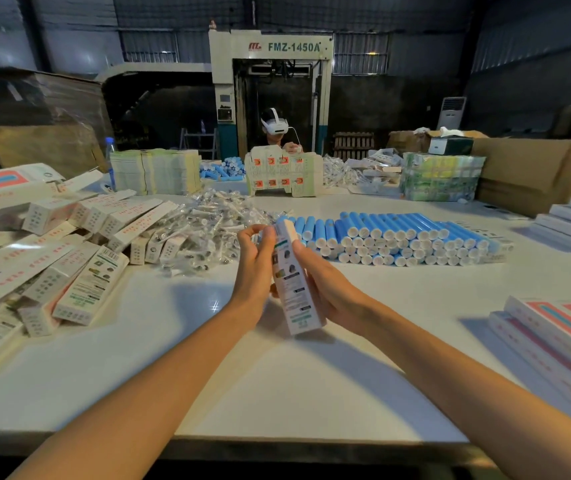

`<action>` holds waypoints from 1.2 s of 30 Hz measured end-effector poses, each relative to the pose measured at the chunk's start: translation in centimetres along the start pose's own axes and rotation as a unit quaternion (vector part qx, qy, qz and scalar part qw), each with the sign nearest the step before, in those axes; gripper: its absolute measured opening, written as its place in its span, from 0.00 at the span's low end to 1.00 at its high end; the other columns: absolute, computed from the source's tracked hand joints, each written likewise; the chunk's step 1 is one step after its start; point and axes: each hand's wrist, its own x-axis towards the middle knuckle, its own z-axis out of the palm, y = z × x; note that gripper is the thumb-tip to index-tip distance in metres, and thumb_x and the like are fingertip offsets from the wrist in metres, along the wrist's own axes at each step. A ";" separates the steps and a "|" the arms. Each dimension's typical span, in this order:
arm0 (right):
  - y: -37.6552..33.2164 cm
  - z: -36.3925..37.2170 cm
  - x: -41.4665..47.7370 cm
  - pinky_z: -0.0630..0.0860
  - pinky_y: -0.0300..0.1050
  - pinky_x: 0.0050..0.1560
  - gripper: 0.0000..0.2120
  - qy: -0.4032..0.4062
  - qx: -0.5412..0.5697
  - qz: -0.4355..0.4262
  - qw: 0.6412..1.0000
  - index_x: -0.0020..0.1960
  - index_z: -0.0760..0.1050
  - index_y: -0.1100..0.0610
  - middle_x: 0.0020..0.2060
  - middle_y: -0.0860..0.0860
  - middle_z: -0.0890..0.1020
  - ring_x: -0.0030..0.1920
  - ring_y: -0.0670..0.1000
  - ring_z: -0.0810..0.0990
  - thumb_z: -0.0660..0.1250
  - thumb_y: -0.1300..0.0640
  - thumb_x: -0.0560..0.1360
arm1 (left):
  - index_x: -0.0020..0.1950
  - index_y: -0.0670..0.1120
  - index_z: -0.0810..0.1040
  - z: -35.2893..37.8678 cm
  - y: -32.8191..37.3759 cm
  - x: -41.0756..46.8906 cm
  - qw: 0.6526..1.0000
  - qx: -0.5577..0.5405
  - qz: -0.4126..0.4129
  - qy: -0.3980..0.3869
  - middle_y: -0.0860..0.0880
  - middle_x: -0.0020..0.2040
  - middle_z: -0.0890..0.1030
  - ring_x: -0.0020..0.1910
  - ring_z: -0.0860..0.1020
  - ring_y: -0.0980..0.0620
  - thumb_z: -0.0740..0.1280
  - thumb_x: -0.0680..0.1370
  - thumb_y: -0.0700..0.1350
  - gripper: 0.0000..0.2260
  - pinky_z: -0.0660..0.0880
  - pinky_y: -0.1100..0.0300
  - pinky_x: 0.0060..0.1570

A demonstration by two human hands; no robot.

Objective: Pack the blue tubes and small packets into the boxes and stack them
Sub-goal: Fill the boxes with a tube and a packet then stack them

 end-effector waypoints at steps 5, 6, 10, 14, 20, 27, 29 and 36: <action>-1.3 0.2 -1.8 0.81 0.44 0.51 0.24 0.050 -0.089 -0.012 0.995 0.68 0.74 0.52 0.52 0.50 0.83 0.49 0.48 0.82 0.54 0.37 0.85 | 0.58 0.56 0.66 -0.3 -0.6 0.2 0.999 0.017 0.036 -0.031 0.49 0.50 0.81 0.43 0.81 0.62 0.56 0.88 0.57 0.06 0.79 0.66 0.42; -1.7 -0.1 -2.4 0.80 0.44 0.52 0.22 0.070 -0.133 -0.014 0.989 0.69 0.73 0.49 0.53 0.47 0.82 0.50 0.47 0.82 0.54 0.36 0.85 | 0.59 0.57 0.65 -0.3 -0.9 0.3 0.998 0.036 0.044 -0.042 0.47 0.55 0.80 0.48 0.81 0.61 0.56 0.88 0.56 0.04 0.79 0.63 0.48; -3.7 -3.5 -5.5 0.71 0.41 0.42 0.13 0.158 -0.295 -0.019 0.942 0.64 0.69 0.44 0.52 0.44 0.78 0.42 0.37 0.78 0.57 0.39 0.84 | 0.66 0.58 0.64 -0.5 -2.0 -0.3 0.967 0.183 0.100 -0.149 0.51 0.59 0.79 0.55 0.78 0.64 0.62 0.85 0.54 0.12 0.73 0.64 0.56; -5.9 -10.5 -10.2 0.72 0.47 0.49 0.18 0.270 -0.483 -0.031 0.832 0.70 0.70 0.52 0.60 0.53 0.73 0.56 0.53 0.75 0.60 0.44 0.85 | 0.64 0.61 0.73 -0.1 -2.9 -1.8 0.889 0.333 0.169 -0.264 0.59 0.55 0.79 0.58 0.78 0.55 0.68 0.85 0.45 0.12 0.74 0.57 0.57; -6.0 -21.3 -20.0 0.74 0.58 0.58 0.19 0.391 -0.640 0.121 0.651 0.68 0.71 0.55 0.63 0.57 0.76 0.62 0.61 0.74 0.65 0.45 0.82 | 0.61 0.65 0.75 0.2 -3.2 -2.6 0.805 0.412 0.254 -0.343 0.64 0.57 0.79 0.56 0.78 0.60 0.65 0.86 0.50 0.09 0.78 0.62 0.50; -3.7 -26.5 -27.2 0.70 0.57 0.61 0.19 0.394 -0.762 0.232 0.458 0.66 0.72 0.52 0.65 0.55 0.74 0.66 0.59 0.71 0.60 0.41 0.83 | 0.57 0.65 0.78 0.3 -3.8 -2.5 0.778 0.437 0.252 -0.375 0.62 0.56 0.80 0.54 0.81 0.60 0.67 0.85 0.48 0.09 0.75 0.67 0.52; -3.9 -26.6 -27.5 0.70 0.57 0.62 0.20 0.392 -0.771 0.237 0.442 0.68 0.72 0.51 0.65 0.54 0.74 0.67 0.58 0.72 0.60 0.40 0.83 | 0.56 0.65 0.79 0.4 -3.4 -2.8 0.771 0.441 0.252 -0.384 0.61 0.56 0.80 0.55 0.81 0.60 0.66 0.84 0.48 0.09 0.73 0.69 0.52; -5.1 -26.1 -27.8 0.72 0.55 0.64 0.20 0.385 -0.744 0.241 0.490 0.69 0.71 0.51 0.67 0.53 0.75 0.67 0.56 0.73 0.63 0.43 0.82 | 0.54 0.64 0.79 0.6 -2.6 -3.3 0.775 0.439 0.234 -0.389 0.62 0.55 0.81 0.57 0.80 0.60 0.70 0.82 0.40 0.17 0.74 0.68 0.56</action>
